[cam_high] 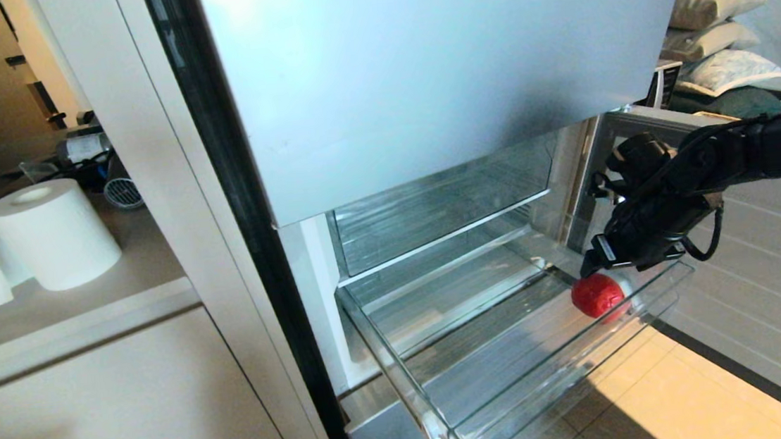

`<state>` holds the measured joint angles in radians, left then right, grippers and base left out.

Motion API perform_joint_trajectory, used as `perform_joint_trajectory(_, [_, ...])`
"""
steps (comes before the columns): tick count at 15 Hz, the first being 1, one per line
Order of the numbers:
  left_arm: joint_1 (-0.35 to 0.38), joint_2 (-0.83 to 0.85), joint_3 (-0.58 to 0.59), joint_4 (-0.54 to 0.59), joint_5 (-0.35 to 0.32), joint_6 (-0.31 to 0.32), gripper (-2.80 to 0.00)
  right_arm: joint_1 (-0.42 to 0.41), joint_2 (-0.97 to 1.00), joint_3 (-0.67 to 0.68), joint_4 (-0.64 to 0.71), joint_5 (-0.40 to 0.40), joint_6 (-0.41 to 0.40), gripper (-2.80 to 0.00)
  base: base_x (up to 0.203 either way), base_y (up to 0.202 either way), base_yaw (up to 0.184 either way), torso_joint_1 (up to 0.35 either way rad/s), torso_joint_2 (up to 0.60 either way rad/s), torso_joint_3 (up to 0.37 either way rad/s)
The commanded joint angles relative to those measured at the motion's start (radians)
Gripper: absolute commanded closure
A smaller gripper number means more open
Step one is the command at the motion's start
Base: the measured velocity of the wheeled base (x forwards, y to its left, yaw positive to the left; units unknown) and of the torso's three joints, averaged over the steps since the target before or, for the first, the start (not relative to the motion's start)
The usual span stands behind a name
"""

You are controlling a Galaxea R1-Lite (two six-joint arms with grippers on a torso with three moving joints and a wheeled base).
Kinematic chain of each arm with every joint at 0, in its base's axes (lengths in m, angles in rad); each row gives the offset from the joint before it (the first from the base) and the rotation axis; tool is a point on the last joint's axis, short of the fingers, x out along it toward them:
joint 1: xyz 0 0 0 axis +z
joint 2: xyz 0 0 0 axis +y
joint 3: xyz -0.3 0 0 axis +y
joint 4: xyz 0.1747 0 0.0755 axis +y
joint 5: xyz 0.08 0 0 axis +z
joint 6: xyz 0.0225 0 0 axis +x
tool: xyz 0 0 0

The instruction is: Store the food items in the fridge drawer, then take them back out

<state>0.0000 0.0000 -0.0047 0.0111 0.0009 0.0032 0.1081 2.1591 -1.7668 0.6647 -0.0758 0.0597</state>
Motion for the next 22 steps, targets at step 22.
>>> perform_joint_trajectory(22, [0.000, 0.002, 0.000, 0.000, 0.001, 0.000, 0.00, 0.053, 0.025, 0.099, -0.191, -0.035, 0.216, -2.80, 0.000, 0.000, 0.000, 0.000, 0.00, 0.000])
